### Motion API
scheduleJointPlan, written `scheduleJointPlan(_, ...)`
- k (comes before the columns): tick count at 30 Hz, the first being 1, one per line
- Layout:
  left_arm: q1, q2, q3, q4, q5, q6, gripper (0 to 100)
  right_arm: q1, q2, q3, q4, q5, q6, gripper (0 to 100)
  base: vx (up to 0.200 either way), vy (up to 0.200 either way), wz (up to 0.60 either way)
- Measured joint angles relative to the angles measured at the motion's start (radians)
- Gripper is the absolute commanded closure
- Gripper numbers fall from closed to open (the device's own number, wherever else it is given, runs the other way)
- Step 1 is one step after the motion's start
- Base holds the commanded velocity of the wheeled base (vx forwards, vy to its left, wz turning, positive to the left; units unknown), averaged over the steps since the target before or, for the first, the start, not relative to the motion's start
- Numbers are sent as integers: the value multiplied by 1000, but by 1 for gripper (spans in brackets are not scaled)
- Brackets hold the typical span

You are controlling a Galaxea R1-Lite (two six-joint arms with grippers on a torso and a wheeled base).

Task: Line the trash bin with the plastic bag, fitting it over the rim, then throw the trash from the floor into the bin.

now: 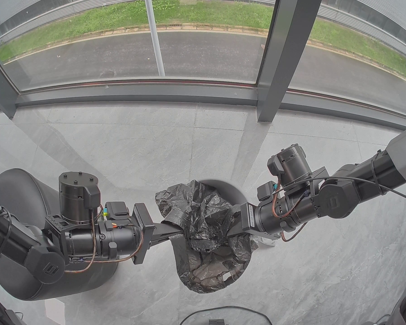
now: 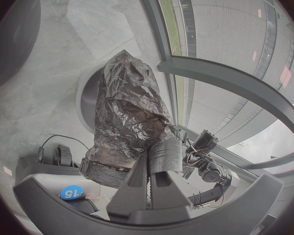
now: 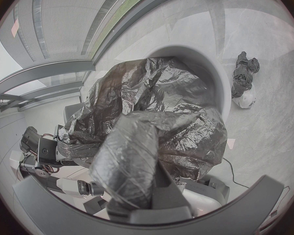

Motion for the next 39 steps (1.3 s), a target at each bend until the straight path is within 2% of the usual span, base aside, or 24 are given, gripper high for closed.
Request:
scheduleJointPlan(12, 45, 86, -61, 0, -3, 0, 100, -54, 70, -45, -48, -2, -9, 100, 0, 0, 0)
scheduleJointPlan(39, 127, 172, -199, 4, -7, 0, 100, -113, 119, -153, -115, 0, -29, 100, 0, 0, 0)
